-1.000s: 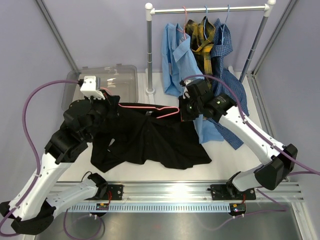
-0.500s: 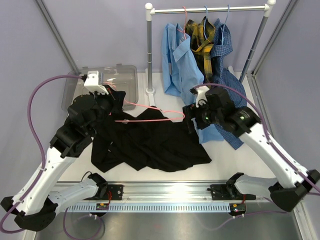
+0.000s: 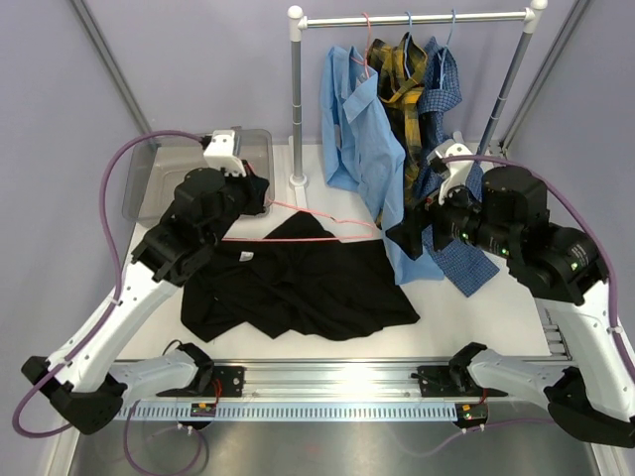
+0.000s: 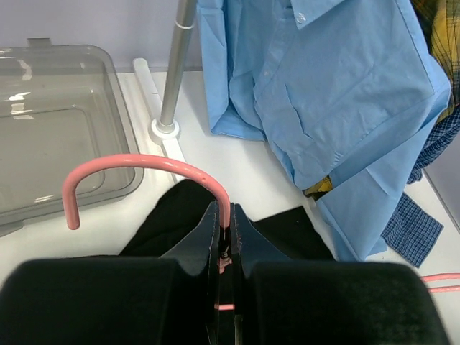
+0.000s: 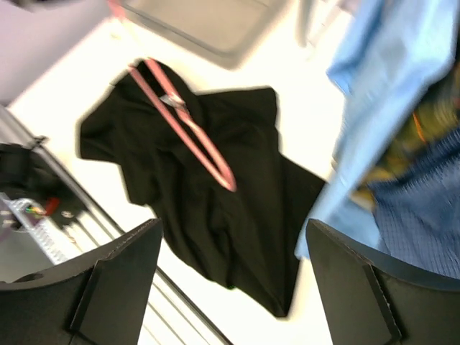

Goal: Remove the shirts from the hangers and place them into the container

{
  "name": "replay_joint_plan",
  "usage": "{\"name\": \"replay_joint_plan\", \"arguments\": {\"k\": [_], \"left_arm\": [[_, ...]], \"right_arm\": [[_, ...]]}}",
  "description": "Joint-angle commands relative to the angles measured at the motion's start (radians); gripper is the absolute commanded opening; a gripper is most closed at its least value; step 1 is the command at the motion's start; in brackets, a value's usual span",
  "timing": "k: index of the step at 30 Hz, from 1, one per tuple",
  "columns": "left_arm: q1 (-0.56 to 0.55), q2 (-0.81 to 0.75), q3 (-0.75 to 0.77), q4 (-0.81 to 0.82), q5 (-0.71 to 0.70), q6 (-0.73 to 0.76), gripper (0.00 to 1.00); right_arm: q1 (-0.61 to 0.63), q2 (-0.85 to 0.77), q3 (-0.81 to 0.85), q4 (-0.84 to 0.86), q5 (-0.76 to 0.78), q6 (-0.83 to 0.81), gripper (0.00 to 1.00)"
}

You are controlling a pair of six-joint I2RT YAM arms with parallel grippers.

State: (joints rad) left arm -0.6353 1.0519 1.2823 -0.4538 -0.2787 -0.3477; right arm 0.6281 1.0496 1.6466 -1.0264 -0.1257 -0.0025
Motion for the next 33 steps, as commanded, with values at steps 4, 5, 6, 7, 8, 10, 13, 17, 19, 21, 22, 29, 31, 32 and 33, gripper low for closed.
{"name": "replay_joint_plan", "arguments": {"k": [4, 5, 6, 7, 8, 10, 13, 17, 19, 21, 22, 29, 31, 32, 33], "left_arm": [[-0.053, 0.086, 0.158, 0.078, 0.055, 0.052, 0.00], [-0.061, 0.097, 0.184, 0.078, 0.055, 0.058, 0.00], [-0.076, 0.117, 0.195, 0.078, 0.053, 0.064, 0.00], [-0.082, 0.122, 0.204, 0.078, 0.055, 0.076, 0.00], [-0.089, 0.126, 0.210, 0.078, 0.058, 0.082, 0.00], [-0.098, 0.138, 0.226, 0.078, 0.065, 0.099, 0.00], [-0.101, 0.142, 0.227, 0.078, 0.073, 0.118, 0.00], [-0.102, 0.148, 0.232, 0.078, 0.075, 0.134, 0.00], [-0.102, 0.149, 0.235, 0.078, 0.079, 0.138, 0.00], [-0.102, 0.158, 0.236, 0.078, 0.078, 0.145, 0.00], [-0.102, 0.160, 0.236, 0.076, 0.078, 0.147, 0.00], [-0.104, 0.169, 0.244, 0.076, 0.081, 0.150, 0.00], [-0.102, 0.168, 0.252, 0.078, 0.079, 0.157, 0.08], [-0.102, 0.166, 0.252, 0.078, 0.082, 0.158, 0.18], [-0.102, 0.157, 0.252, 0.078, 0.085, 0.158, 0.37]], "right_arm": [[0.005, 0.182, 0.099, 0.038, -0.293, -0.110, 0.89], [0.010, 0.205, 0.110, 0.040, -0.295, -0.110, 0.89], [0.018, 0.246, 0.120, 0.040, -0.293, -0.113, 0.88], [0.021, 0.263, 0.140, 0.038, -0.290, -0.123, 0.86], [0.030, 0.280, 0.150, 0.038, -0.287, -0.129, 0.85], [0.035, 0.317, 0.168, 0.035, -0.288, -0.145, 0.79], [0.044, 0.357, 0.189, 0.023, -0.298, -0.160, 0.73], [0.059, 0.383, 0.200, 0.018, -0.310, -0.166, 0.51], [0.059, 0.389, 0.200, 0.023, -0.316, -0.165, 0.38], [0.064, 0.391, 0.205, 0.026, -0.321, -0.163, 0.28], [0.067, 0.389, 0.208, 0.028, -0.318, -0.162, 0.24], [0.070, 0.366, 0.194, 0.034, -0.299, -0.162, 0.00], [0.071, 0.354, 0.182, 0.032, -0.282, -0.162, 0.00], [0.070, 0.349, 0.177, 0.035, -0.272, -0.159, 0.00], [0.070, 0.333, 0.165, 0.041, -0.259, -0.156, 0.00]]}}
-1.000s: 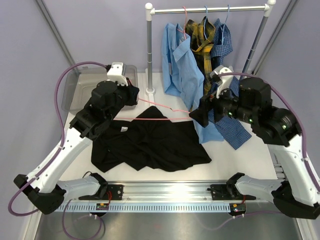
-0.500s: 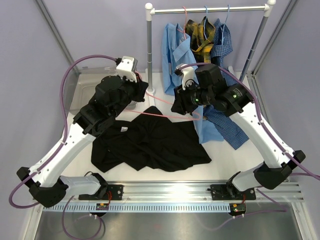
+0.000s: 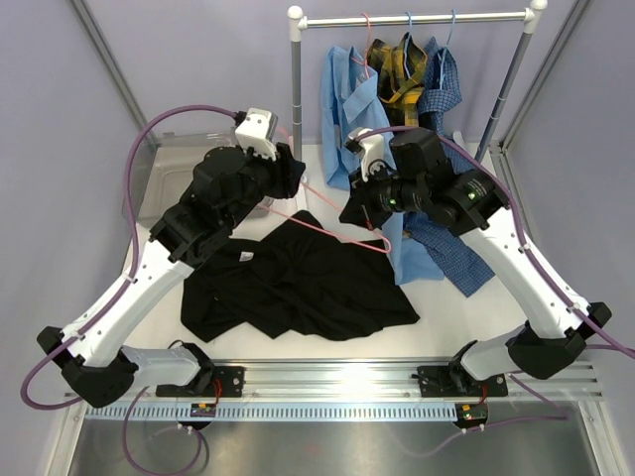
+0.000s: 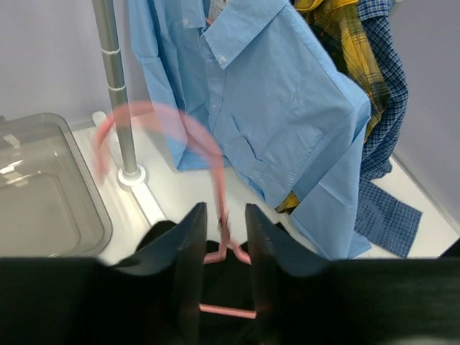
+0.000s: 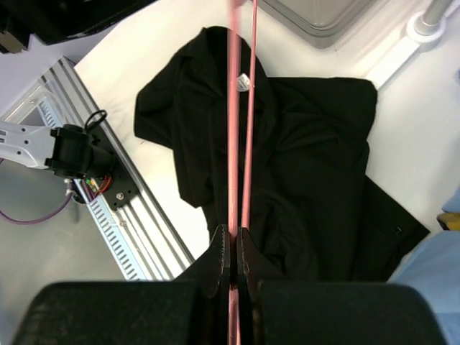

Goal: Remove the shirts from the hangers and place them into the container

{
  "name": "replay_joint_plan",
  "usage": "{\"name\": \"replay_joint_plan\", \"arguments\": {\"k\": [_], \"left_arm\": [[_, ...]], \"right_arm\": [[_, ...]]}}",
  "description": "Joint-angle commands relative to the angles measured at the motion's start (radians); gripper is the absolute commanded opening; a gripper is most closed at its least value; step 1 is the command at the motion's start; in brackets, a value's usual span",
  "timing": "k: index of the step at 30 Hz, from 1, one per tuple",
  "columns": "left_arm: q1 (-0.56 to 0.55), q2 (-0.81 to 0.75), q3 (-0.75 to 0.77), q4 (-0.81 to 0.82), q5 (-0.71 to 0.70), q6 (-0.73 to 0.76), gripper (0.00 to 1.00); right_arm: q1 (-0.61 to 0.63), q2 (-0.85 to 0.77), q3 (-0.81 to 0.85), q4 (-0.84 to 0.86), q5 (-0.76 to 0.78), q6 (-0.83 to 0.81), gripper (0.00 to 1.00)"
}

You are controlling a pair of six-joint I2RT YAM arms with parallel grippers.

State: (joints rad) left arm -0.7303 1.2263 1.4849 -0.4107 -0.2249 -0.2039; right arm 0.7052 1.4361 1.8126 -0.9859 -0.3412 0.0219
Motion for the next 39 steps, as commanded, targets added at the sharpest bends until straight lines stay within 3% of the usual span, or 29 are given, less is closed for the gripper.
{"name": "replay_joint_plan", "arguments": {"k": [1, 4, 5, 12, 21, 27, 33, 39], "left_arm": [[-0.008, -0.024, 0.046, 0.033, 0.035, 0.014, 0.52], [-0.008, -0.066, 0.035, 0.033, 0.045, -0.009, 0.96], [-0.008, -0.082, 0.032, 0.035, 0.047, -0.018, 0.99], [-0.008, -0.253, -0.008, 0.035, 0.071, -0.091, 0.99], [-0.008, -0.473, -0.159, 0.033, -0.028, -0.155, 0.99], [-0.008, -0.469, -0.195, 0.010, -0.042, -0.189, 0.99], [-0.008, -0.419, -0.209, -0.005, 0.004, -0.223, 0.99], [-0.008, -0.369, -0.245, -0.033, 0.070, -0.223, 0.99]], "right_arm": [[-0.007, -0.066, -0.009, 0.016, -0.018, -0.174, 0.00], [-0.009, -0.106, -0.010, 0.029, 0.027, -0.159, 0.00], [-0.007, -0.112, -0.003, 0.026, 0.034, -0.155, 0.00], [-0.007, -0.160, 0.086, 0.021, 0.223, -0.129, 0.00], [-0.021, -0.266, 0.114, 0.147, 0.698, -0.111, 0.00], [-0.075, -0.310, 0.108, 0.191, 1.000, -0.097, 0.00], [-0.134, -0.345, 0.090, 0.152, 1.088, -0.034, 0.00], [-0.260, -0.312, 0.060, 0.087, 0.952, 0.071, 0.00]]}}
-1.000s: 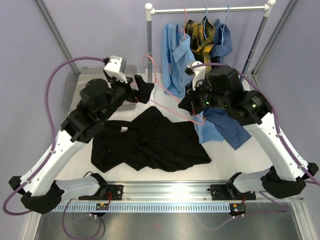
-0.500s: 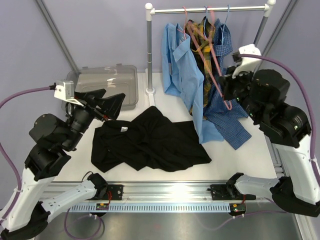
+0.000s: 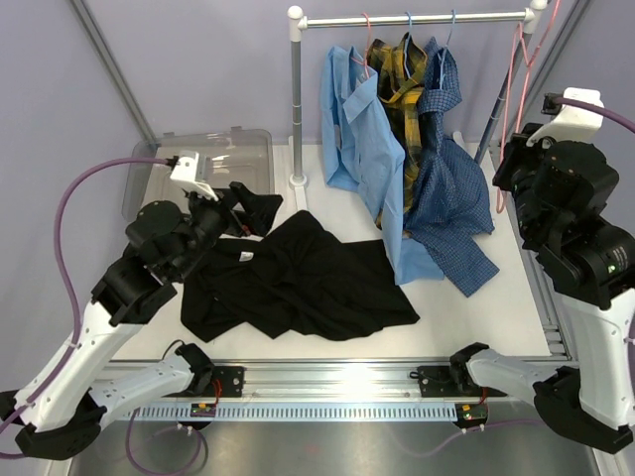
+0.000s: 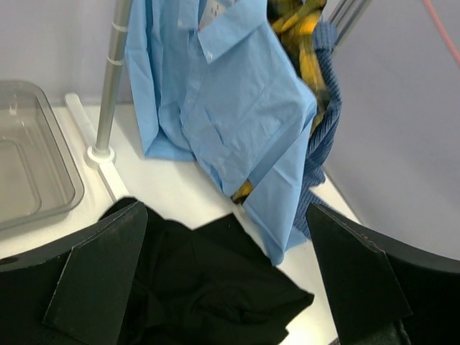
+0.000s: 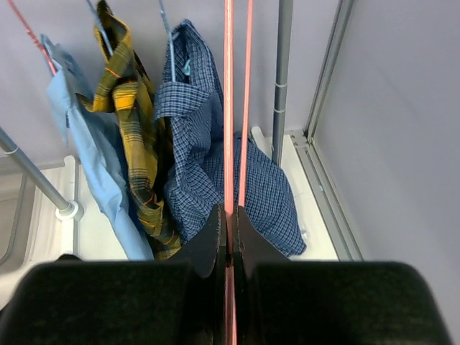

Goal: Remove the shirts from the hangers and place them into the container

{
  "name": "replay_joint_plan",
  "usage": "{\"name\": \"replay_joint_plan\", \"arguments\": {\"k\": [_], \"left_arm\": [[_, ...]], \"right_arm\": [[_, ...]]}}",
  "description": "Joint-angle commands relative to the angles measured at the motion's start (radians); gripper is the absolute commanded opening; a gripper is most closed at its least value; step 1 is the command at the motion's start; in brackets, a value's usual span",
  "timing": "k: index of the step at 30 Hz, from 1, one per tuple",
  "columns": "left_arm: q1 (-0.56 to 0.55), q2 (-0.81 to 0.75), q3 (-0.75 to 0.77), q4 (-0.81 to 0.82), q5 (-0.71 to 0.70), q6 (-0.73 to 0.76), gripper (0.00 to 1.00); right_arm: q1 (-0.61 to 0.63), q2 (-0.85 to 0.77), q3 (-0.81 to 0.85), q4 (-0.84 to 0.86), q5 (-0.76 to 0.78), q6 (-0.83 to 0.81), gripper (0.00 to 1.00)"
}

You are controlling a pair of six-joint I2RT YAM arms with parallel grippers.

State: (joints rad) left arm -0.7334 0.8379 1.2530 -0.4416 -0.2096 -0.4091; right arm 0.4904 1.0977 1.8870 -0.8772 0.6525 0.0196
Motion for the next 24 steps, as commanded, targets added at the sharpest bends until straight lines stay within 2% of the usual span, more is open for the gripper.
{"name": "replay_joint_plan", "arguments": {"k": [1, 6, 9, 19, 24], "left_arm": [[-0.004, 0.021, -0.026, -0.005, 0.062, -0.017, 0.99], [-0.003, 0.020, -0.056, -0.012, 0.081, -0.025, 0.99], [-0.003, 0.012, -0.072, -0.022, 0.093, -0.027, 0.99], [-0.003, -0.025, -0.139, -0.048, 0.095, -0.030, 0.99], [-0.003, -0.036, -0.165, -0.065, 0.078, -0.027, 0.99]], "right_arm": [[-0.087, 0.040, -0.020, -0.017, -0.072, 0.082, 0.00], [-0.243, 0.088, -0.054, 0.029, -0.319, 0.121, 0.00], [-0.302, 0.135, -0.028, 0.026, -0.416, 0.109, 0.00], [-0.469, 0.336, 0.133, 0.058, -0.579, 0.060, 0.00], [-0.483, 0.474, 0.277, 0.049, -0.623, 0.033, 0.00]]}}
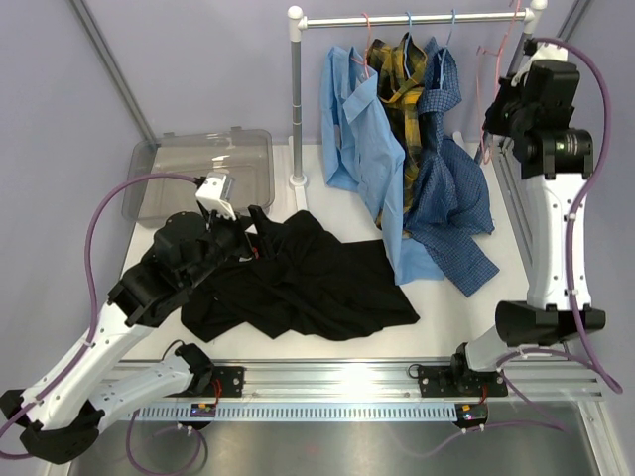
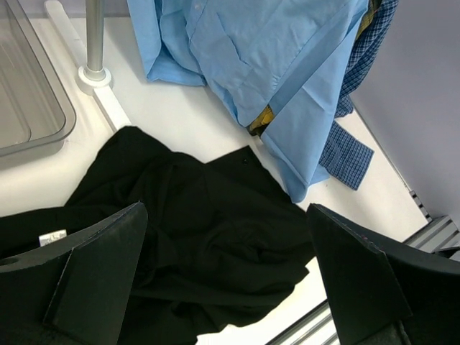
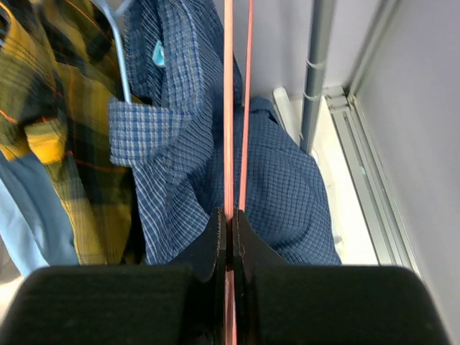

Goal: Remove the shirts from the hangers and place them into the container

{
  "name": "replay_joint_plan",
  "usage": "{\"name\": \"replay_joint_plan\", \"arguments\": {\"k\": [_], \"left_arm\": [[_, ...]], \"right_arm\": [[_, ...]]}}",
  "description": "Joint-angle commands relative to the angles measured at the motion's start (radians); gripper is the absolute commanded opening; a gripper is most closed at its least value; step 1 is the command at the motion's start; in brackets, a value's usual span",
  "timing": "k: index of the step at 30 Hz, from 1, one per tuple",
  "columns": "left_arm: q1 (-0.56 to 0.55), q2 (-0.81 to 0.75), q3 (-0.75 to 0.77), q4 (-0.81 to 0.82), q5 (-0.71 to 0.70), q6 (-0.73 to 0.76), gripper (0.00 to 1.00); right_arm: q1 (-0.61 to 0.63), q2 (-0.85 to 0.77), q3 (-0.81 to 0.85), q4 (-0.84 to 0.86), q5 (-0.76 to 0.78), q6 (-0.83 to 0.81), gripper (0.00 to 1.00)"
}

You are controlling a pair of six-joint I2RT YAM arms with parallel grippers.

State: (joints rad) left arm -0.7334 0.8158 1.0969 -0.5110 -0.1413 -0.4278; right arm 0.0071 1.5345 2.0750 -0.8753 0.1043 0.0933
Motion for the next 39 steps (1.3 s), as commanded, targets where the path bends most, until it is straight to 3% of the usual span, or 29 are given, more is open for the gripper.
{"name": "replay_joint_plan", "arguments": {"k": [1, 9, 23, 26, 30, 34, 36, 37, 39], "left_arm": [[-0.003, -0.012, -0.012, 0.005, 0.008, -0.008, 0.99], [-0.004, -0.001, -0.037, 0.000, -0.003, -0.015, 0.99], [-0.004, 0.026, -0.115, -0.020, 0.014, -0.075, 0.99], [-0.003, 0.048, -0.132, -0.035, 0.019, -0.100, 0.99], [-0.004, 0.063, -0.157, -0.041, 0.019, -0.132, 0.99], [-0.004, 0.104, -0.173, -0.041, 0.054, -0.140, 0.99], [-0.004, 0.146, -0.181, -0.043, 0.084, -0.158, 0.99], [-0.004, 0.161, -0.184, -0.041, 0.091, -0.182, 0.99], [-0.014, 0.225, -0.186, -0.043, 0.098, -0.210, 0.99]], "right_arm": [[-0.028, 0.079, 0.111, 0.045, -0.083, -0.046, 0.00], [-0.065, 0.246, 0.290, -0.002, -0.126, -0.040, 0.00], [-0.078, 0.184, 0.057, 0.079, -0.114, -0.032, 0.02], [-0.076, 0.150, 0.037, 0.078, -0.115, -0.030, 0.14], [-0.076, 0.076, -0.016, 0.091, -0.121, -0.035, 0.43], [-0.076, 0.001, -0.038, 0.075, -0.126, -0.058, 0.80], [-0.076, -0.058, -0.042, 0.068, -0.129, -0.056, 0.89], [-0.076, -0.085, -0.053, 0.073, -0.129, -0.047, 0.99], [-0.076, -0.170, -0.085, 0.110, -0.132, -0.027, 0.99]]}}
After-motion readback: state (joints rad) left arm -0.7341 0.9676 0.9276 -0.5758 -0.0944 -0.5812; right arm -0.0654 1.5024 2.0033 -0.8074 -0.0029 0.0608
